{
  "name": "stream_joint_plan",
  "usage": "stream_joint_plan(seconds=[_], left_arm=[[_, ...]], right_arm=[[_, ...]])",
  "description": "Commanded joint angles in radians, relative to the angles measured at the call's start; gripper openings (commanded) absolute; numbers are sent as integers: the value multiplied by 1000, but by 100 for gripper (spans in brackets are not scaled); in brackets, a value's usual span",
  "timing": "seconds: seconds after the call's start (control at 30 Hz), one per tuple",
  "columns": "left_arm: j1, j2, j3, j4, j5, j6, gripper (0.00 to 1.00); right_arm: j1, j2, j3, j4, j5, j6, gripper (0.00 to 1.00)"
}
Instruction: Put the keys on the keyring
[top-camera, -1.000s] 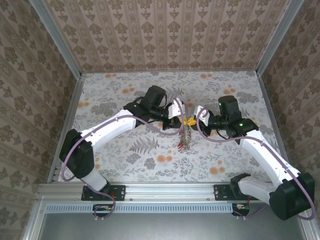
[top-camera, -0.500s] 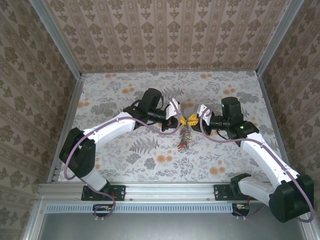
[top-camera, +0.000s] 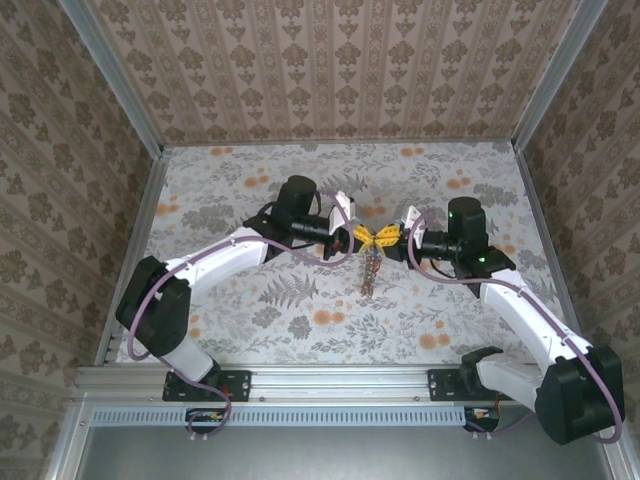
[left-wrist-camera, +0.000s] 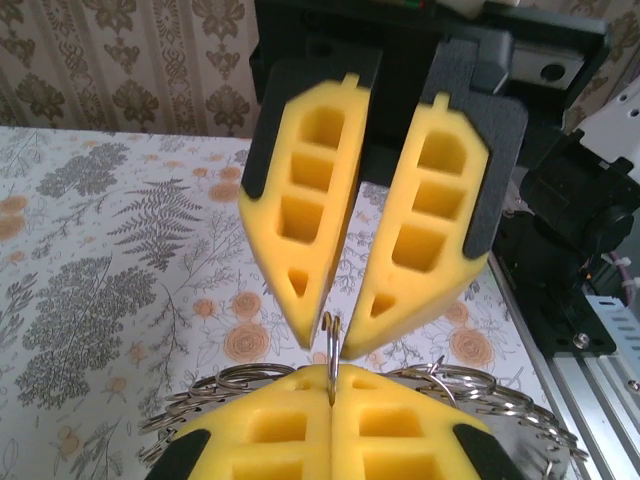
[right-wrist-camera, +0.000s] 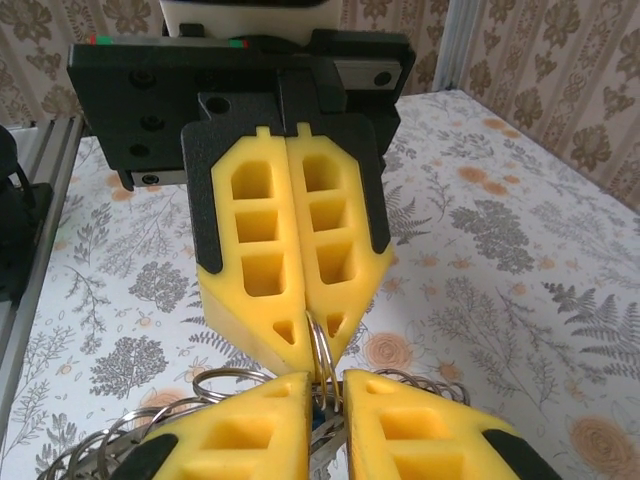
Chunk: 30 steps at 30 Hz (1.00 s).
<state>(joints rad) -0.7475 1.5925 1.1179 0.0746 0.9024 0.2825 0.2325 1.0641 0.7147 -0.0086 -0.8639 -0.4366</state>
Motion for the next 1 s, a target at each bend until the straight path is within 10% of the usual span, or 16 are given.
stream_joint_plan(seconds=[0.0,0.33,0.97], left_arm=[[-13,-45,59,-111,-58,83,0],[23,-76,114,-382,-204,216,0],[44,-29,381,-1098,-506,513,0]], right_arm=[[0,-57,1,-36,66,-35,19],[-1,-155,-42,8,403,44,41],[0,-121,-80,-3,412,29,43]])
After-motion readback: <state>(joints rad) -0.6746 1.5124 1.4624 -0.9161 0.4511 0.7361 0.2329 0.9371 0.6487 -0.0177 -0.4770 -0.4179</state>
